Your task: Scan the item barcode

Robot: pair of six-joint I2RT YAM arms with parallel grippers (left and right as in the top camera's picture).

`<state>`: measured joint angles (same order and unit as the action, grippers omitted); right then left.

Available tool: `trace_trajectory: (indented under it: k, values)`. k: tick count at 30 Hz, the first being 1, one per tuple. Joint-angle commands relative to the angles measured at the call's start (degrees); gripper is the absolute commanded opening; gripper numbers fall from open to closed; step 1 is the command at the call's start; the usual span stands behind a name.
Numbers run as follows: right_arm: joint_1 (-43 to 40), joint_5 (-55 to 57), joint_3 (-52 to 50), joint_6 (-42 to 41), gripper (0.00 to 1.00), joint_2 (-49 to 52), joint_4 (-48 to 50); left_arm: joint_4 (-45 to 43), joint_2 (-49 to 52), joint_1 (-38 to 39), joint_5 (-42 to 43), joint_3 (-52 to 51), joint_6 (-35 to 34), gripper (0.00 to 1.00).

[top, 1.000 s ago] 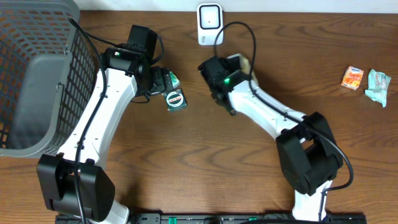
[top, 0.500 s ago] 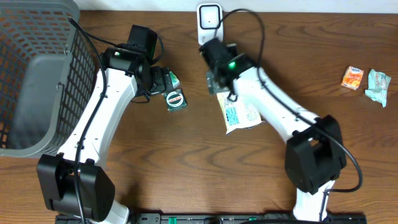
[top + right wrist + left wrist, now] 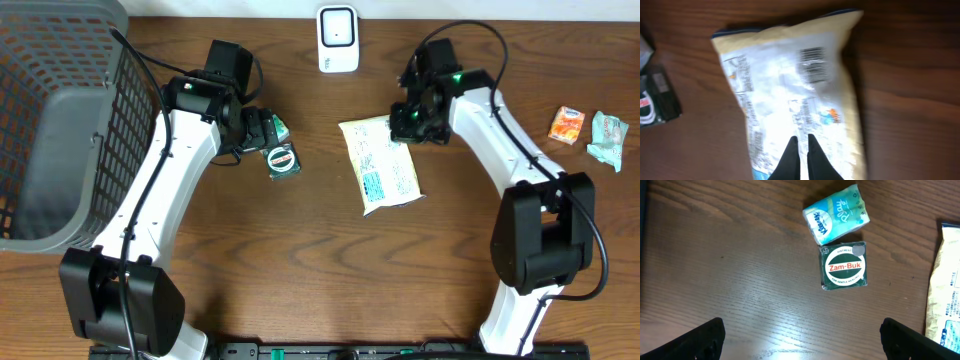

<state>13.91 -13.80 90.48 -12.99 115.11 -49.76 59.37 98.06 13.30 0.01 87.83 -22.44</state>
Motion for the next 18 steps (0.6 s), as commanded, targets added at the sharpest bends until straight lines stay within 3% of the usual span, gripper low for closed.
trace_trajectory:
  k: [1,9,14,18]
  values:
    - [1.6,-3.6,-3.8,1.5,0.01,-0.3,1.9,0.2,0.0,-0.2,-0.7,0.5,0.3,0.98]
    - [4.9,-0.1,-13.7,-5.2,0.01,-0.3,8.1,0.2,0.0,-0.2,-0.7,0.5,0.3,0.98]
    - [8.7,-4.5,-13.9,-5.2,0.01,-0.7,7.8,0.2,0.0,-0.2,-0.7,0.5,0.3,0.98]
    - [11.3,1.5,-11.4,-5.4,0.01,-2.2,6.7,0.2,0.0,-0.2,-0.7,0.5,0.3,0.97]
